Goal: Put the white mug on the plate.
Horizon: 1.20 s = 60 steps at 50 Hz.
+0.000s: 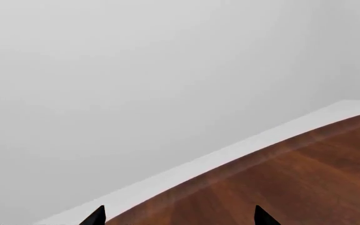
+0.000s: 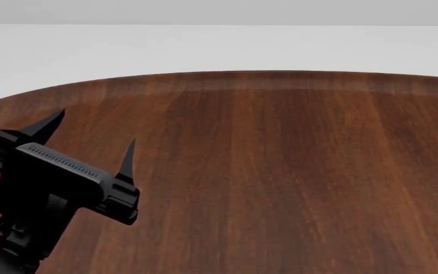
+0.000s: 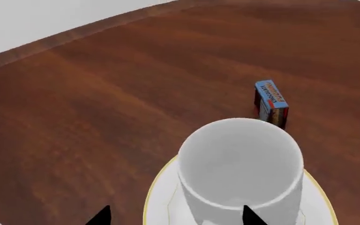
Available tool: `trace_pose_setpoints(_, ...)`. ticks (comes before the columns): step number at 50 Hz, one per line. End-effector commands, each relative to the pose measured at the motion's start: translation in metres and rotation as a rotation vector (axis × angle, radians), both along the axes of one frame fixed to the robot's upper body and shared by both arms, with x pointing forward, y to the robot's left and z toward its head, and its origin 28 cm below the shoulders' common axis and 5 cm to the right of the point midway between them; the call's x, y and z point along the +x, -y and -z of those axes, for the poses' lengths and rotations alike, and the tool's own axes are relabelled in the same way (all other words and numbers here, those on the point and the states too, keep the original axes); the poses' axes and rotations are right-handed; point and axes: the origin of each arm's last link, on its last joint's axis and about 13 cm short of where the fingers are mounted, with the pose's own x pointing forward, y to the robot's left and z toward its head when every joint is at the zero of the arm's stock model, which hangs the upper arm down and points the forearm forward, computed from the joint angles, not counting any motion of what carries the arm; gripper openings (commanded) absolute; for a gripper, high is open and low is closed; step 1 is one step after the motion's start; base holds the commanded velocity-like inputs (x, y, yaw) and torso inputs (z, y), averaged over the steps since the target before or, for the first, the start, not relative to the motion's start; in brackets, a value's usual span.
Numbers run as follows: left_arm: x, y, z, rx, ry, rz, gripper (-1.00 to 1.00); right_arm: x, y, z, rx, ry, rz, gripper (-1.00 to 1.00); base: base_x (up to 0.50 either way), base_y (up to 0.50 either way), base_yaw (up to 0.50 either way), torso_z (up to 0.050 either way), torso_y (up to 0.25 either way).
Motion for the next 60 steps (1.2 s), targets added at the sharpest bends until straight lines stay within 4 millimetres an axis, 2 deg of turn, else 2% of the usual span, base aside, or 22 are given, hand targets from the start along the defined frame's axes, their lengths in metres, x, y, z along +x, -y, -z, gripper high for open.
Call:
trace_pose_setpoints(1, -0.001, -0.002, 0.001, -0.005, -0.002, -0.005, 1.0, 0.007, -0.002, -0.019, -0.162, 0.045, -0.04, 1.0, 0.0, 0.0, 0.0, 0.0, 0.0)
trace_pose_setpoints(4, -0.001, -0.003, 0.001, -0.009, -0.002, -0.008, 1.0, 0.007, -0.002, -0.025, -0.223, 0.061, -0.05, 1.0, 0.0, 0.0, 0.0, 0.0, 0.0)
trace_pose_setpoints(26, -0.003, -0.008, -0.001, -0.024, 0.004, -0.021, 1.0, 0.011, -0.003, -0.04, -0.314, 0.103, -0.075, 1.0, 0.0, 0.0, 0.0, 0.0, 0.0)
trace_pose_setpoints(49, -0.012, -0.013, -0.005, -0.043, 0.024, -0.041, 1.0, 0.035, 0.006, -0.079, -0.437, 0.183, -0.175, 1.0, 0.0, 0.0, 0.0, 0.0, 0.0)
trace_pose_setpoints(54, -0.014, -0.015, -0.005, -0.047, 0.029, -0.043, 1.0, 0.042, 0.011, -0.091, -0.471, 0.209, -0.19, 1.0, 0.0, 0.0, 0.0, 0.0, 0.0)
trace_pose_setpoints(56, -0.015, -0.015, -0.006, -0.049, 0.031, -0.043, 1.0, 0.047, 0.014, -0.101, -0.533, 0.229, -0.202, 1.0, 0.0, 0.0, 0.0, 0.0, 0.0)
trace_pose_setpoints(60, -0.017, -0.016, -0.009, -0.048, 0.038, -0.046, 1.0, 0.051, 0.017, -0.107, -0.508, 0.239, -0.205, 1.0, 0.0, 0.0, 0.0, 0.0, 0.0)
